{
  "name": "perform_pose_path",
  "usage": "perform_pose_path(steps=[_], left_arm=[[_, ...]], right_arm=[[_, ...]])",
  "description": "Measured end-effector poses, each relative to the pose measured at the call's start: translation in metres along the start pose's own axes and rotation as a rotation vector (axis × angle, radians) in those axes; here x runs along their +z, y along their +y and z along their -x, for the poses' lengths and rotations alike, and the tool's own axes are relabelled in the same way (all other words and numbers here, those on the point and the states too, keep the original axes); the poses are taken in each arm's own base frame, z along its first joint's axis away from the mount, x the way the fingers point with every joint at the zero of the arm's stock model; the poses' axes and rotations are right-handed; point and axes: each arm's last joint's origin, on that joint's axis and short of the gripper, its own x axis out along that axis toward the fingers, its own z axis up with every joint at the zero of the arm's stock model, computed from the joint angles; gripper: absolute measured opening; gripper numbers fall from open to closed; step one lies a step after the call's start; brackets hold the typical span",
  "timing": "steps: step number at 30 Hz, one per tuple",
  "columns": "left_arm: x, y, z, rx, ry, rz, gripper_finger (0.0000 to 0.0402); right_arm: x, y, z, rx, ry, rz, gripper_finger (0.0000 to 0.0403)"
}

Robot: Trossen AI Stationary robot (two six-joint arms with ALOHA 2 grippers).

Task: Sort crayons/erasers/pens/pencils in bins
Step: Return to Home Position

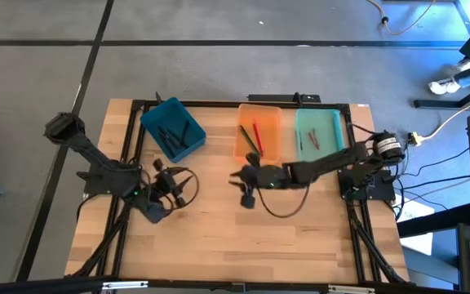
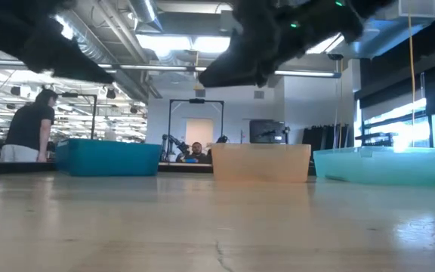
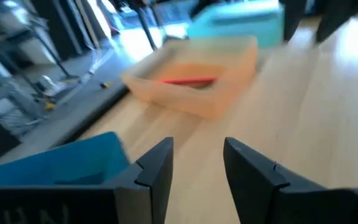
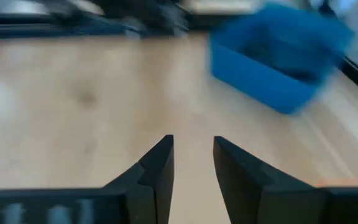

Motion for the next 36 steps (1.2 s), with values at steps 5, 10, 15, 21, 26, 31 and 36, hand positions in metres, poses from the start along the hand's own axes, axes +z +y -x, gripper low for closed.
perform_pose_path(steps=[5,10,15,21,26,31,36], left_arm=[[0.005,-0.01,-0.028,-0.091,0.079,-0.056,0.0135],[0.02,-0.019,-0.04,-0.204,0.011,-0.07,0.0135],[0.037,-0.012,-0.049,-0.25,-0.077,-0.128,0.0135],[0.042,0.009,-0.063,-0.302,-0.081,-0.083,0.0135],[0.046,0.03,-0.072,-0.34,-0.149,-0.056,0.0135],[0.052,0.049,-0.078,-0.467,-0.305,-0.004,0.0135],[0.049,0.066,-0.079,-0.494,-0.409,0.031,0.0135]], right_arm=[[-0.021,-0.012,0.007,0.108,-0.242,-0.003,0.0114],[-0.033,-0.033,0.014,0.25,-0.362,-0.052,0.0114],[-0.033,-0.044,0.012,0.234,-0.368,-0.048,0.0114],[-0.021,-0.06,0.019,0.298,-0.415,0.009,0.0114],[-0.008,-0.073,0.031,0.383,-0.468,0.033,0.0114],[-0.003,-0.085,0.035,0.385,-0.492,0.077,0.0114],[-0.004,-0.096,0.033,0.207,-0.481,0.045,0.0114]])
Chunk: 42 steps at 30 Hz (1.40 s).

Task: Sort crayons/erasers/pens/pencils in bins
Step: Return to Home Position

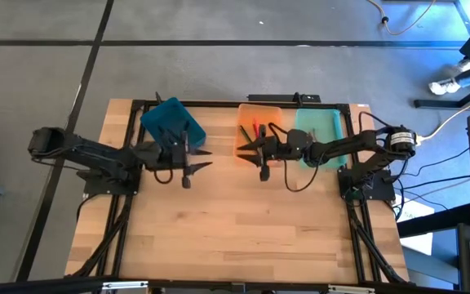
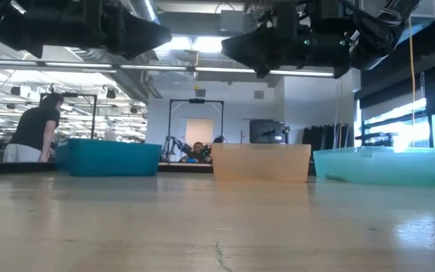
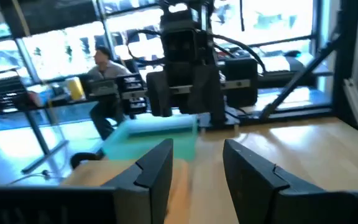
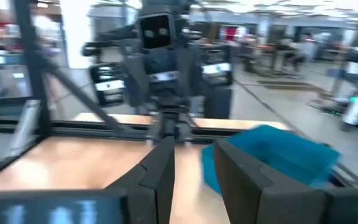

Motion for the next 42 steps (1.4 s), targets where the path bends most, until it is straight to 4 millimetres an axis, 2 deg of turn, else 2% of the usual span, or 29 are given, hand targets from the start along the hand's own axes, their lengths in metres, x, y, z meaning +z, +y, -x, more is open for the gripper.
perform_pose_path(steps=[3,6,10,13,20,25,32,38,42], left_arm=[[-0.001,0.007,0.011,0.04,-0.036,0.005,0.0135],[0.002,0.013,0.03,0.078,-0.105,0.016,0.0135],[0.003,0.021,0.058,0.127,-0.221,0.039,0.0135],[-0.003,0.024,0.071,0.151,-0.263,0.043,0.0135],[-0.012,0.035,0.076,0.199,-0.246,0.017,0.0135],[-0.005,0.042,0.084,0.189,-0.316,-0.001,0.0127],[-0.012,0.047,0.092,0.186,-0.235,0.036,0.0094],[-0.008,0.049,0.102,0.201,-0.281,0.03,0.0085],[-0.007,0.048,0.109,0.211,-0.289,0.024,0.0085]], right_arm=[[0.002,-0.006,0.002,-0.038,-0.006,0.004,0.0114],[0.007,-0.017,0.006,-0.051,-0.025,0.009,0.0114],[0.013,-0.036,0.008,0.016,-0.047,-0.012,0.0114],[0.02,-0.048,0.003,0.056,-0.072,-0.042,0.0114],[0.042,-0.075,-0.019,0.137,-0.027,-0.012,0.0114],[0.05,-0.091,-0.015,0.177,0.07,-0.063,0.0114],[0.056,-0.089,0.003,0.197,0.067,-0.064,0.0114],[0.071,-0.077,0.028,0.139,0.12,-0.09,0.0109],[0.079,-0.061,0.05,0.079,0.129,-0.08,0.0108]])
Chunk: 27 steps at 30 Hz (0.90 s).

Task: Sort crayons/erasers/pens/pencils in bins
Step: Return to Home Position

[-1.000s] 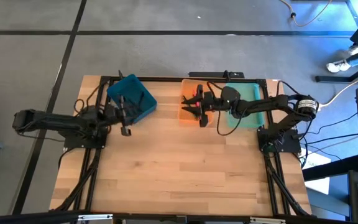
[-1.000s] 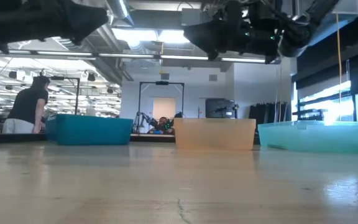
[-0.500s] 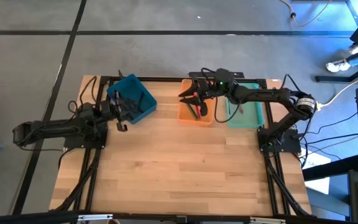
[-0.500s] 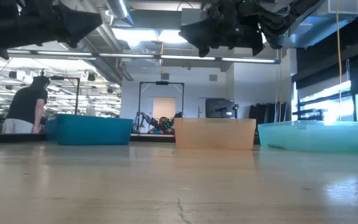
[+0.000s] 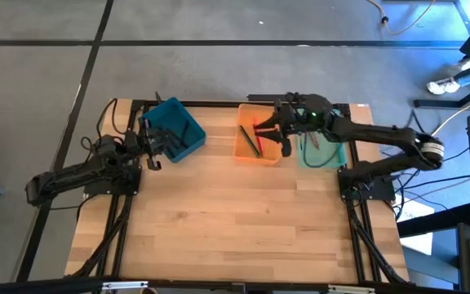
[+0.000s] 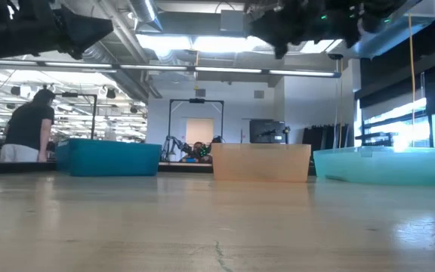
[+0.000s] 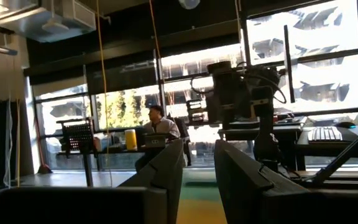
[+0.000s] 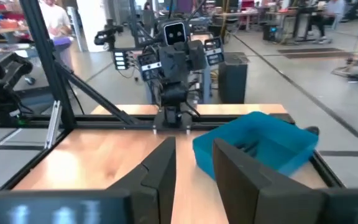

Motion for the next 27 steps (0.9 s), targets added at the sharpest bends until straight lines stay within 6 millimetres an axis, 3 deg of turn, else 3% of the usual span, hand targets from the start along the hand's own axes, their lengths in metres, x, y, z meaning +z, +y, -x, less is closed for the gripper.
perform_pose_path(steps=[7,13,18,23,27], left_arm=[[-0.003,0.0,0.006,0.004,0.04,0.003,0.0085],[-0.003,-0.002,0.007,-0.05,0.036,0.004,0.0085],[-0.02,-0.004,0.009,-0.084,0.075,0.051,0.0085],[-0.02,-0.004,0.009,-0.088,0.078,0.063,0.0085],[-0.008,-0.003,0.01,-0.088,0.031,0.048,0.0085]], right_arm=[[-0.01,0.029,0.044,-0.084,-0.056,0.072,0.0107],[-0.029,0.044,0.073,-0.053,-0.177,0.12,0.0107],[-0.044,0.047,0.088,-0.045,-0.245,0.098,0.0107],[-0.056,0.042,0.097,-0.095,-0.227,0.078,0.0107],[-0.056,0.039,0.108,-0.123,-0.245,0.065,0.0107]])
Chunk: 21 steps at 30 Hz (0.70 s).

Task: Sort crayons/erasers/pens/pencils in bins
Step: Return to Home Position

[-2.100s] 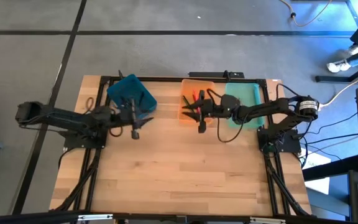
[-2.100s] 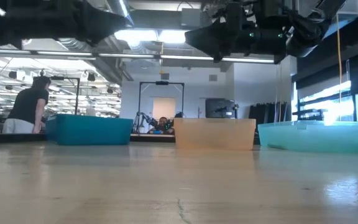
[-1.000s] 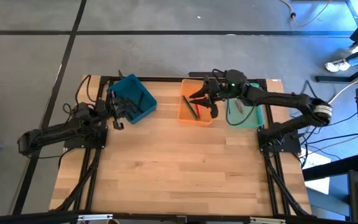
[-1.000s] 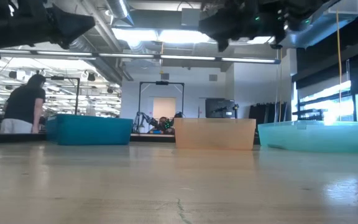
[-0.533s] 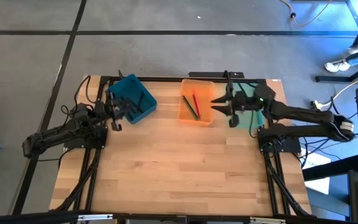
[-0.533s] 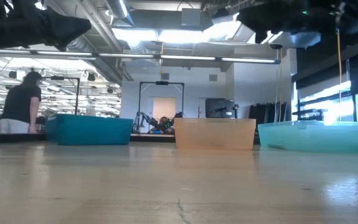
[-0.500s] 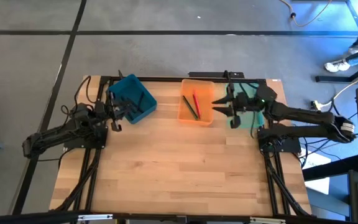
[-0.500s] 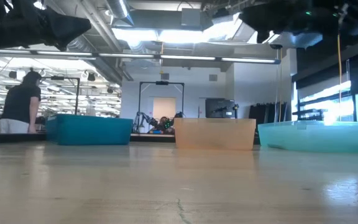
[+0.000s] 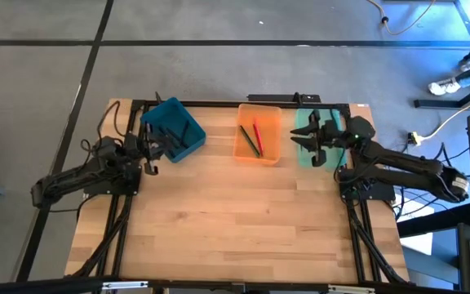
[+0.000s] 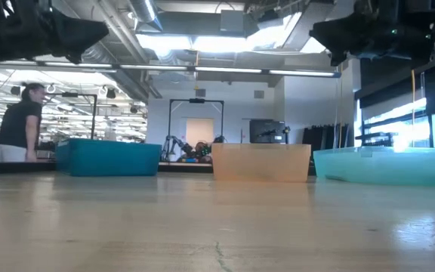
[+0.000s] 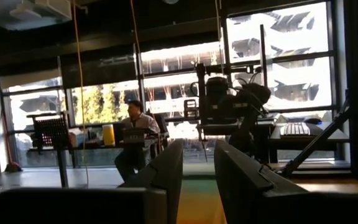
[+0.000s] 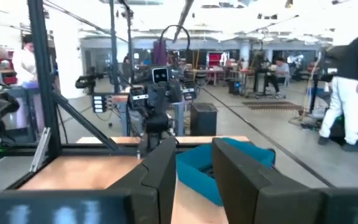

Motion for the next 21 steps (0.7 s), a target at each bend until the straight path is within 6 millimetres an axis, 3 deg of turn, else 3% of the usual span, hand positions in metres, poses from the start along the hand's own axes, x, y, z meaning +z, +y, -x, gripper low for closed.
perform_pose_path(steps=[6,13,21], left_arm=[[0.004,-0.001,0.003,-0.013,-0.015,-0.004,0.0085],[0.0,-0.001,0.003,-0.015,0.027,0.006,0.0085],[0.007,-0.001,0.002,-0.019,0.015,0.002,0.0085]], right_arm=[[0.011,0.0,0.014,0.057,-0.036,-0.024,0.0107],[0.009,0.003,0.028,0.035,0.036,-0.076,0.0107],[0.013,0.019,0.049,0.027,0.06,-0.093,0.0107]])
